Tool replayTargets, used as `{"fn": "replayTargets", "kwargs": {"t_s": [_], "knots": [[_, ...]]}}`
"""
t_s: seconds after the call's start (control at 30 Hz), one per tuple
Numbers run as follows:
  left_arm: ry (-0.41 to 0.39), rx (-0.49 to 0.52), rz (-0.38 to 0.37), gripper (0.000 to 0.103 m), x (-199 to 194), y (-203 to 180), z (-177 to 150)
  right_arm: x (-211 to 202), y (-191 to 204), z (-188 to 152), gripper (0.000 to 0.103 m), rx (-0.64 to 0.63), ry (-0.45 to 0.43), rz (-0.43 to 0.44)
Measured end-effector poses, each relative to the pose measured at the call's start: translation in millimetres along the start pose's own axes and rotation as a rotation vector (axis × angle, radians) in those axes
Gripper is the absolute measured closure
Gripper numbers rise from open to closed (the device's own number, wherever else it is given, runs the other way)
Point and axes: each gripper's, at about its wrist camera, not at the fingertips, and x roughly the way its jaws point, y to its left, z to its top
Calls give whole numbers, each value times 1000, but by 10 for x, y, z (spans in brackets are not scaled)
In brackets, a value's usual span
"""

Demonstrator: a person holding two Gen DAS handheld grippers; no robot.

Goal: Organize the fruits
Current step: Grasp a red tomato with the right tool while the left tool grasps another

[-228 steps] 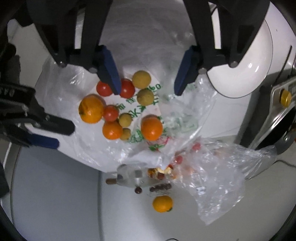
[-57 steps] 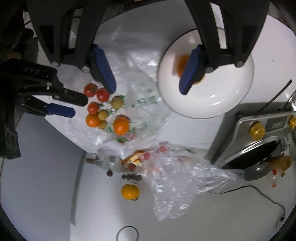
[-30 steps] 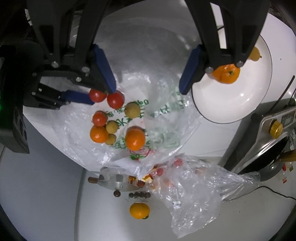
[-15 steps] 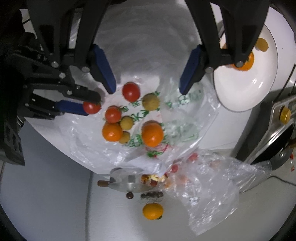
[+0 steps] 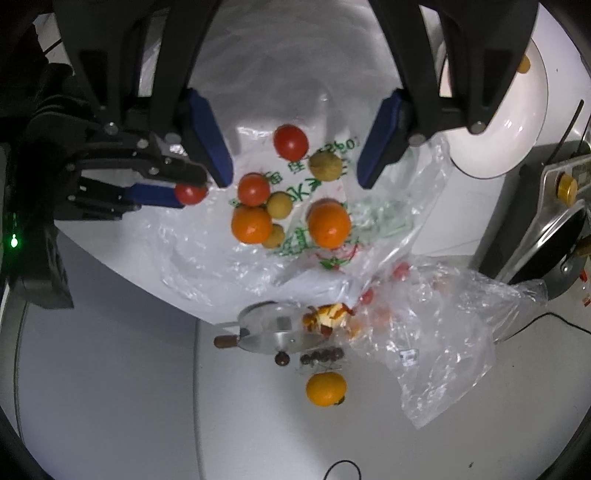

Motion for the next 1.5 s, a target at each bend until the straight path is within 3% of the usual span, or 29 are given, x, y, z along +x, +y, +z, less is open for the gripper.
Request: {"fn": "replayTargets", "kwargs": {"t_s": [0.47, 0.67, 0.77, 1.17, 1.5], "knots": [[159, -71, -56, 48, 479, 39, -141, -25, -73, 2, 72, 25, -10, 1], [166, -85, -48, 49, 508, 63, -160, -15, -71, -5, 72, 26, -7, 2], [176, -84, -52, 57, 529, 55, -184, -9, -66, -5, 72, 21, -4, 0], [174, -90, -95, 72, 524, 86, -212, -7, -4, 16, 72, 8, 2, -6], [157, -80, -136, 75, 462, 71, -216, -21, 75, 46, 72, -1, 3, -10]]}}
